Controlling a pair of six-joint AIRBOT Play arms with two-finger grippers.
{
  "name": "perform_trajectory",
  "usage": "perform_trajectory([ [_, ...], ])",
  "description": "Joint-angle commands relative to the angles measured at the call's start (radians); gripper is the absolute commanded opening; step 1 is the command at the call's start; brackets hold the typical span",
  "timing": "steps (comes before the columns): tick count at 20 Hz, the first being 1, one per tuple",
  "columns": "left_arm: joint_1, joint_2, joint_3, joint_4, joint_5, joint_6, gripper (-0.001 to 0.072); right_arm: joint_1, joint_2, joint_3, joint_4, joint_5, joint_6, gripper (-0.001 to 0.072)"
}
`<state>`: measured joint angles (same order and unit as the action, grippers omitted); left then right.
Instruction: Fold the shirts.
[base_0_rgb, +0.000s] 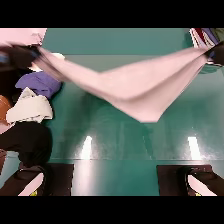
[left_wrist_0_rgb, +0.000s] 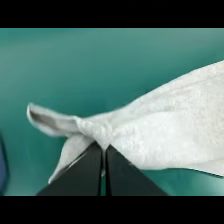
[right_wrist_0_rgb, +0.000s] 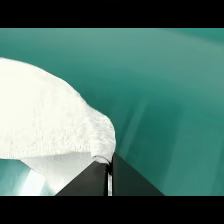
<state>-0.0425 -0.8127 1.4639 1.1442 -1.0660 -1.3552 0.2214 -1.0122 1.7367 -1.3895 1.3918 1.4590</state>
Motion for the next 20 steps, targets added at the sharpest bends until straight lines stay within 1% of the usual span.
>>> perform_trajectory([
  [1,0.001,0.125,0.196,0.037,-0.005,-0.051,0.0024,-0.024,0.013,0.193,-0.001,0.051,-0.013,0.0012],
  [5,0.001,0.142,0.345,0.037,-0.056,-0.089,0.0023,-0.024,0.051,0.317,-0.003,0.051,-0.013,0.0011],
  [8,0.001,0.133,0.359,0.041,-0.097,-0.113,0.0023,-0.024,0.076,0.332,-0.057,0.052,-0.011,0.0010],
  [11,0.001,0.059,0.285,0.042,-0.274,-0.138,0.0023,-0.024,0.064,0.261,-0.079,0.079,-0.001,0.0010],
  [13,0.001,-0.010,0.143,0.034,-0.342,-0.137,0.0023,-0.023,-0.024,0.235,-0.076,0.165,-0.001,0.0010],
  [15,0.001,-0.072,-0.057,0.031,-0.330,-0.129,0.0024,-0.023,-0.140,0.204,-0.070,0.256,-0.001,0.0010],
  [17,0.001,-0.159,-0.251,0.031,-0.271,-0.097,0.0024,-0.024,-0.265,0.155,-0.070,0.298,-0.002,0.0010],
  [18,0.001,-0.212,-0.336,0.031,-0.219,-0.076,0.0024,-0.024,-0.330,0.119,-0.070,0.290,-0.002,0.0011],
  [20,0.001,-0.326,-0.429,0.032,-0.084,-0.060,0.0025,-0.024,-0.452,0.055,-0.070,0.241,-0.026,0.0011],
])
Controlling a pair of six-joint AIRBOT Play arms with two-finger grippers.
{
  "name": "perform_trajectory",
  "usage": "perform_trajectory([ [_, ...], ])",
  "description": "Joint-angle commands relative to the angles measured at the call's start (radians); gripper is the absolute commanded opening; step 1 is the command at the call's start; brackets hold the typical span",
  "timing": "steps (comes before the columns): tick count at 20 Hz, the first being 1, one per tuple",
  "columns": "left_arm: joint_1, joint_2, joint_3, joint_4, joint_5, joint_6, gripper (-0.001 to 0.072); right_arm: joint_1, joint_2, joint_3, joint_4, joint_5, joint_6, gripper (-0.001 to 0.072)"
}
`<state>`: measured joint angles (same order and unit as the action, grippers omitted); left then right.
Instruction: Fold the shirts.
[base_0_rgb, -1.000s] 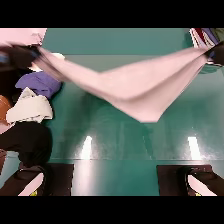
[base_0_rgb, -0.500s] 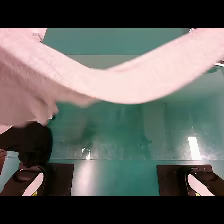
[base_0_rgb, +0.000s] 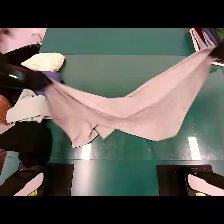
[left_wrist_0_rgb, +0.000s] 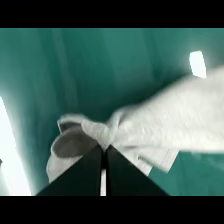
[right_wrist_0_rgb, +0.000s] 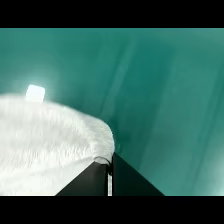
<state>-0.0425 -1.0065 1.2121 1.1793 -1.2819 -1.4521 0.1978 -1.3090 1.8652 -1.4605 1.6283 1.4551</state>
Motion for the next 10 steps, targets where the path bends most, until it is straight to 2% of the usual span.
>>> perform_trajectory([
  [1,0.001,-0.192,-0.179,-0.004,0.193,0.063,0.0025,0.000,-0.214,-0.091,0.000,-0.040,-0.036,0.0010],
  [3,0.001,-0.297,-0.142,-0.002,0.299,0.072,0.0025,-0.002,-0.311,-0.080,0.001,-0.108,-0.036,0.0012],
  [6,0.001,-0.389,-0.042,0.000,0.383,0.071,0.0026,-0.002,-0.420,0.025,0.001,-0.142,-0.036,0.0019],
  [7,0.001,-0.399,-0.014,0.004,0.385,0.072,0.0049,-0.003,-0.444,0.064,0.002,-0.130,-0.036,0.0171],
  [8,0.001,-0.399,0.012,0.018,0.381,0.072,0.0339,-0.011,-0.460,0.100,0.012,-0.109,-0.036,0.0368],
  [9,0.006,-0.397,0.040,0.034,0.353,0.072,0.0552,-0.018,-0.464,0.126,0.058,-0.094,-0.036,0.0380],
  [10,0.023,-0.396,0.074,0.037,0.291,0.072,0.0539,-0.036,-0.461,0.137,0.115,-0.081,-0.044,0.0380],
])
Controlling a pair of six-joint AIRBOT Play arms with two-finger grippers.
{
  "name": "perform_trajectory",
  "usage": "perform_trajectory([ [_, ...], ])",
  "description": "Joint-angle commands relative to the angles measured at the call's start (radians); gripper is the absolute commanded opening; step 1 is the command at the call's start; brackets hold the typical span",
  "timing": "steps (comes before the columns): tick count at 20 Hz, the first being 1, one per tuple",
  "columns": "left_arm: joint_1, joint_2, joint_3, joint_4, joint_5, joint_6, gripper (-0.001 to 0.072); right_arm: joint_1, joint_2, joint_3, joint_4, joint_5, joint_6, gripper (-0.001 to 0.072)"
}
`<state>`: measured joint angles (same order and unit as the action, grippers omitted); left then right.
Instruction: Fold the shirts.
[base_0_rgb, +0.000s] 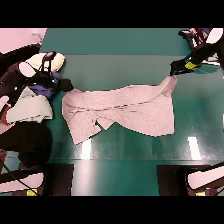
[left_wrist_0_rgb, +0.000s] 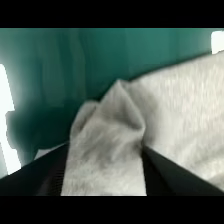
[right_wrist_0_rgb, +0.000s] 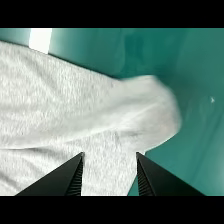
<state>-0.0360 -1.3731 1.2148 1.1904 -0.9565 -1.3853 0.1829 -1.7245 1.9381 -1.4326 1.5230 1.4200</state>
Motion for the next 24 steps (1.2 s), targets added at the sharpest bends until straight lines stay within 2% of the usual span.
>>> perform_trajectory([
  [1,0.041,-0.027,0.098,0.027,-0.110,0.006,0.0540,-0.043,-0.030,0.055,0.163,0.040,-0.027,0.0380],
  [4,0.134,0.005,0.074,0.027,-0.270,0.006,0.0540,-0.124,0.068,-0.089,0.331,0.066,-0.042,0.0380],
  [7,0.185,0.062,-0.088,0.022,-0.288,0.005,0.0540,-0.190,0.209,-0.322,0.368,0.043,-0.048,0.0379],
  [12,0.174,0.143,-0.390,-0.055,-0.141,0.006,0.0540,-0.246,0.420,-0.623,0.369,-0.094,-0.061,0.0379],
  [14,0.172,0.143,-0.444,-0.089,-0.084,0.010,0.0540,-0.249,0.479,-0.693,0.367,-0.132,-0.061,0.0379],
  [16,0.172,0.143,-0.473,-0.157,-0.043,0.051,0.0540,-0.249,0.512,-0.733,0.367,-0.146,-0.061,0.0378],
  [19,0.172,0.143,-0.481,-0.233,-0.036,0.090,0.0539,-0.249,0.547,-0.779,0.367,-0.167,-0.061,0.0378],
  [20,0.172,0.143,-0.481,-0.235,-0.036,0.090,0.0503,-0.249,0.554,-0.789,0.365,-0.165,-0.061,0.0379],
  [21,0.172,0.143,-0.480,-0.234,-0.037,0.097,0.0260,-0.249,0.561,-0.796,0.364,-0.158,-0.061,0.0378],
  [22,0.172,0.143,-0.480,-0.234,-0.037,0.097,0.0048,-0.249,0.571,-0.807,0.356,-0.155,-0.061,0.0379],
  [24,0.172,0.143,-0.446,-0.209,-0.071,0.095,0.0024,-0.255,0.598,-0.849,0.298,-0.143,-0.059,0.0379],
])
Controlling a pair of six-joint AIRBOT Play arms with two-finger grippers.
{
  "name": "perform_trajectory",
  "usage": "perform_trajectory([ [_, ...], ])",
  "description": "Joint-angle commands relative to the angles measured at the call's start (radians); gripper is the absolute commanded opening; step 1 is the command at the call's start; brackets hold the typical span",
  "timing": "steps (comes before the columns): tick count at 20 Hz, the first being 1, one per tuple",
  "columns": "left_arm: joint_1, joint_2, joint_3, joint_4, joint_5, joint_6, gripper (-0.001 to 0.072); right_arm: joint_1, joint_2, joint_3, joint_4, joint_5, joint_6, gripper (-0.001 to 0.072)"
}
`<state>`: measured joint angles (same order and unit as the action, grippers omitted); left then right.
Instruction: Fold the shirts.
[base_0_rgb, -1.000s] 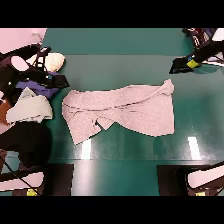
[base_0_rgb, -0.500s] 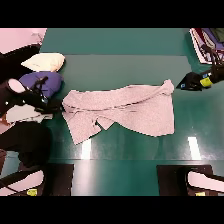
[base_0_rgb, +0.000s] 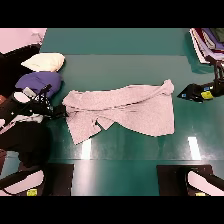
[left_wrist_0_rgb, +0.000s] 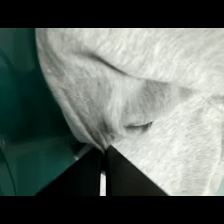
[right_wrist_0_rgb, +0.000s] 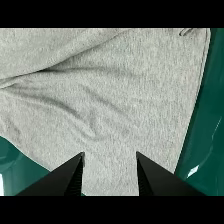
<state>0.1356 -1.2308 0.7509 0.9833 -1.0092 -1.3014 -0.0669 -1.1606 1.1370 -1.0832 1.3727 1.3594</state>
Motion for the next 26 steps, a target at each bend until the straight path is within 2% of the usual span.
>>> perform_trajectory([
  [1,0.000,0.001,0.058,0.016,-0.058,0.012,0.0024,-0.021,0.051,-0.089,-0.071,0.020,0.012,0.0379],
  [3,0.000,0.016,0.139,0.049,-0.109,0.012,0.0024,-0.093,0.085,-0.203,-0.071,0.057,0.013,0.0378],
  [7,0.000,0.056,0.233,0.040,-0.104,0.011,0.0024,-0.229,0.135,-0.461,-0.055,0.076,0.013,0.0389],
  [9,0.000,0.059,0.236,0.034,-0.098,0.010,0.0024,-0.237,0.121,-0.562,0.024,0.040,0.013,0.0389],
  [12,0.000,0.058,0.236,0.034,-0.104,0.008,0.0024,-0.179,0.057,-0.635,0.160,-0.072,0.002,0.0389],
  [16,0.000,0.058,0.236,0.035,-0.111,0.008,0.0024,-0.015,-0.034,-0.599,0.199,-0.192,0.002,0.0377],
  [17,0.000,0.058,0.236,0.035,-0.114,0.008,0.0024,0.015,-0.046,-0.578,0.197,-0.211,0.002,0.0312],
  [19,0.000,0.066,0.236,0.038,-0.126,0.008,0.0024,0.064,-0.053,-0.532,0.188,-0.224,0.000,0.0118],
  [21,0.000,0.107,0.246,0.043,-0.129,-0.002,0.0023,0.087,-0.026,-0.483,0.190,-0.212,0.000,0.0013],
  [24,0.000,0.227,0.340,0.076,-0.159,-0.030,0.0024,0.079,0.092,-0.338,0.190,-0.169,0.000,0.0013],
  [26,0.000,0.315,0.483,0.083,-0.206,-0.030,0.0024,0.045,0.187,-0.182,0.191,-0.147,0.000,0.0013],
])
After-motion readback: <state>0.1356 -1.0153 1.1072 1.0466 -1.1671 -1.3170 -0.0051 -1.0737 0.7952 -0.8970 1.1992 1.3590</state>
